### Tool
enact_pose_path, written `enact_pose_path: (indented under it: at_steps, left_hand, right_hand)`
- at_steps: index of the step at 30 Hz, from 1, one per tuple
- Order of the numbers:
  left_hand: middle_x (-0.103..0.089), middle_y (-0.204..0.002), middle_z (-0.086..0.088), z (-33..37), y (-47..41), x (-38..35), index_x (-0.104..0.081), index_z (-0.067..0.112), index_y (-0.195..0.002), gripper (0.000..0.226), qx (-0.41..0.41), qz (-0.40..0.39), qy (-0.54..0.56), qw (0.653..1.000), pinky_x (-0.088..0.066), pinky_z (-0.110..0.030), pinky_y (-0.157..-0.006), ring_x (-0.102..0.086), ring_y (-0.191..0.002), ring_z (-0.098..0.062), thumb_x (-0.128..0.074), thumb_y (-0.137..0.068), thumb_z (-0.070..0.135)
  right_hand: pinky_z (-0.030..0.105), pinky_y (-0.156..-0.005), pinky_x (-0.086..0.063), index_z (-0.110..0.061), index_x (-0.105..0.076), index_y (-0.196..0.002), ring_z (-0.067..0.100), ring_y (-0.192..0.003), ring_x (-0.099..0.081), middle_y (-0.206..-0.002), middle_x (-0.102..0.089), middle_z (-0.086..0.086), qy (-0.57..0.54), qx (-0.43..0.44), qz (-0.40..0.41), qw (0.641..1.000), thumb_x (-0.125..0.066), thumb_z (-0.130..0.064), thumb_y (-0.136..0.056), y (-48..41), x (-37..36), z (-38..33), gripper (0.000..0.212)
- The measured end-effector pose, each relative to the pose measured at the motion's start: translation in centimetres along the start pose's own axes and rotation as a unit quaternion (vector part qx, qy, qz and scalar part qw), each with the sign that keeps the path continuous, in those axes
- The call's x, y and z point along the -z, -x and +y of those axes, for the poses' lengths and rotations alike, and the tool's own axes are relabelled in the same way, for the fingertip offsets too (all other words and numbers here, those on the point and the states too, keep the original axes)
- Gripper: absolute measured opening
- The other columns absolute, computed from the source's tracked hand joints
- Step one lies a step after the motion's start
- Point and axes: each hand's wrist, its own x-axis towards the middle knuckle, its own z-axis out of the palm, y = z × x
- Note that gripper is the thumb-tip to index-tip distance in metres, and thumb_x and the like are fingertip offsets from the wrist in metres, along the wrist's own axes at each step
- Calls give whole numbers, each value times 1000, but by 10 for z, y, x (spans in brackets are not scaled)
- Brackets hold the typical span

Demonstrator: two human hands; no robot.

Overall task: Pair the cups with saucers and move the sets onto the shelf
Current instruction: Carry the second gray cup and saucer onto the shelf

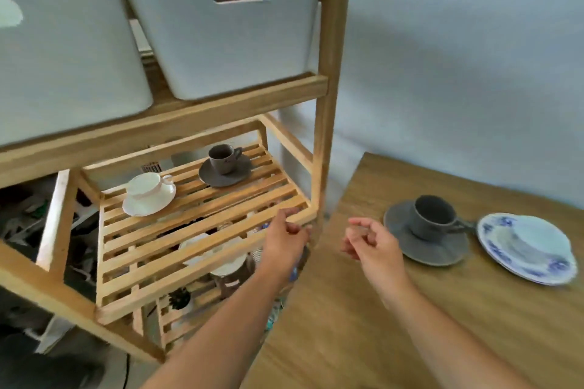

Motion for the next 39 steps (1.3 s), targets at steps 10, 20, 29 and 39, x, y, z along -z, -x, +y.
enact_pose_path:
  at_steps: [10, 20, 29, 39]
  left_hand:
    - [-67, -73, -1, 13, 37, -127, -44, 21, -133, 54, 29, -117, -48, 992, -54, -29, -75, -69, -78, -17, -70, -85, 20]
    - [-71, -83, -14, 27, -8, -151, -41, 20, -143, 58, 95, -133, -47, 985, -60, -28, -53, -68, -58, -16, -65, -90, 19]
    - [-72, -81, -15, 19, -20, -159, -46, 19, -138, 46, 79, -136, -59, 986, -60, -27, -53, -69, -55, -17, -58, -94, 13]
    - [-73, -89, -17, 6, -2, -127, -44, 17, -140, 49, 101, -102, 15, 990, -59, -23, -51, -68, -54, -15, -59, -94, 11]
  right_hand:
    - [31, -67, -51, -10, -60, -101, 20, -66, -60, -75, -64, 8, 3, -39, 132, 990, -57, -8, -90, 41, 143, 35, 12]
    - [26, -52, -55, -9, -32, -142, 22, -60, -67, -83, -64, 13, -18, -155, 136, 978, -56, -15, -92, -16, 163, 41, 56]
    - [26, -48, -57, -8, -42, -137, 22, -58, -70, -78, -71, 20, 2, -156, 151, 976, -53, -7, -92, -41, 146, 42, 46]
    - [21, -43, -55, -8, -44, -134, 15, -47, -66, -76, -68, 19, -38, -142, 119, 982, -53, -2, -92, -23, 127, 38, 44]
